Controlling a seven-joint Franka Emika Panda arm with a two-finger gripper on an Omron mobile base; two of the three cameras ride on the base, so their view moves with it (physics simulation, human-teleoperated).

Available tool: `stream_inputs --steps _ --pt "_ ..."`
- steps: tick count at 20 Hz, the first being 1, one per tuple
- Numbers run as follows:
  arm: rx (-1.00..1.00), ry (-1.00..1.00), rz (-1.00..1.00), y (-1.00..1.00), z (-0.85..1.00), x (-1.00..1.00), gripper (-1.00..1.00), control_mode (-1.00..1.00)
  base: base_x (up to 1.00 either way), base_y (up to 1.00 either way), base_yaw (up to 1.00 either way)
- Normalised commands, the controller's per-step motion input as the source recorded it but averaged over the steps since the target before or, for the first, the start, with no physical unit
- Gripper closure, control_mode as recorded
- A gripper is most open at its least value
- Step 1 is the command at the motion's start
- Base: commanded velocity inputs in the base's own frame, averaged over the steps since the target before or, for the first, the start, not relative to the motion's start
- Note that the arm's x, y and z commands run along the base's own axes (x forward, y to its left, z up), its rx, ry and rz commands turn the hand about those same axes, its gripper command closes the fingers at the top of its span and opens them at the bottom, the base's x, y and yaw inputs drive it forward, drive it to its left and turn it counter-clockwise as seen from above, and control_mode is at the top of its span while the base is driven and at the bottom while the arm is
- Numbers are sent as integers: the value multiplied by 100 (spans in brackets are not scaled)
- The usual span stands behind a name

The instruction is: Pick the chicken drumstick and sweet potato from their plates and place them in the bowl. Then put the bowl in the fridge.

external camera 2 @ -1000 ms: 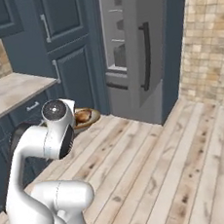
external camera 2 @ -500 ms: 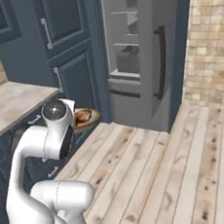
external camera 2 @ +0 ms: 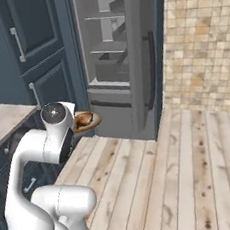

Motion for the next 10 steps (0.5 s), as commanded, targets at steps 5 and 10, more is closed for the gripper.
stream_inputs --steps 5,10 --pt "0 0 0 0 0 0 100 100 52 76 -10" --pt "0 0 0 0 0 0 100 100 63 55 -23"
